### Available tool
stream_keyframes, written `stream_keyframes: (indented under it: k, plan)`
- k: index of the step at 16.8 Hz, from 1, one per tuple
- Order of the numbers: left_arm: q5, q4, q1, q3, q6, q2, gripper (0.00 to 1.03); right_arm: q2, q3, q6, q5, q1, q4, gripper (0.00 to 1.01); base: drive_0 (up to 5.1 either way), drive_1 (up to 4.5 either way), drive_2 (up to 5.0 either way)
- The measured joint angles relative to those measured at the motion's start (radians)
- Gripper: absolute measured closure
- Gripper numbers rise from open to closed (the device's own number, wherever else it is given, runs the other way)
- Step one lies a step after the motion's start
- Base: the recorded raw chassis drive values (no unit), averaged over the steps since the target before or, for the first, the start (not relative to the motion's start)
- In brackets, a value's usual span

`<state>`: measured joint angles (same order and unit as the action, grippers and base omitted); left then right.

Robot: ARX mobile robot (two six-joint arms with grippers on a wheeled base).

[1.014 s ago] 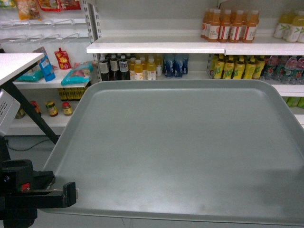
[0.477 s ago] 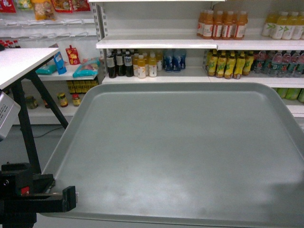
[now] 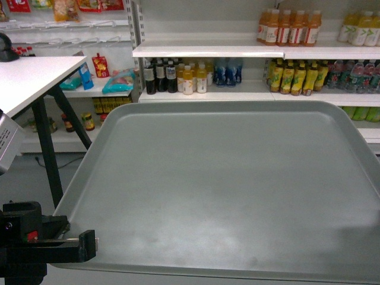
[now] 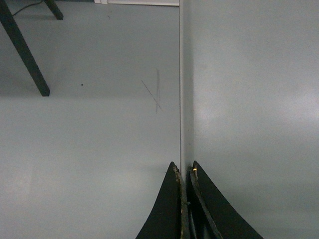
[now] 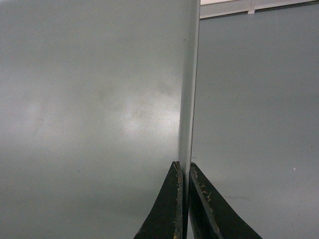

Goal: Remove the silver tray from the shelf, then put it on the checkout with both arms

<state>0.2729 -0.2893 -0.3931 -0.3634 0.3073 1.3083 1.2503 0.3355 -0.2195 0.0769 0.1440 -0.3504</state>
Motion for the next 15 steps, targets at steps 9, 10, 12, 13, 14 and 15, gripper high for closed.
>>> stream_keyframes:
  k: [9,10,12,13,14,15]
  plan:
    - [0.000,0.003,0.000,0.000,0.000,0.000,1.00,0.001,0.000,-0.001,0.000,0.000,0.000,0.99,-5.0,2.42,2.4]
    - [0.000,0.000,0.000,0.000,0.000,0.000,1.00,0.000,0.000,-0.001,0.000,0.000,-0.001,0.99,-5.1,2.31,2.3]
    - [0.000,0.001,0.000,0.000,0.000,0.000,1.00,0.000,0.000,-0.001,0.000,0.000,0.000,0.99,-4.9,2.47,2.5]
    - [0.000,0.001,0.000,0.000,0.000,0.000,1.00,0.000,0.000,-0.001,0.000,0.000,0.001,0.99,-4.8,2.56,2.6]
    - [0.000,0.000,0.000,0.000,0.000,0.000,1.00,0.000,0.000,-0.001,0.000,0.000,0.000,0.99,-5.0,2.37,2.4]
    - [0.000,0.000,0.000,0.000,0.000,0.000,1.00,0.000,0.000,-0.001,0.000,0.000,0.000,0.99,-5.0,2.37,2.4]
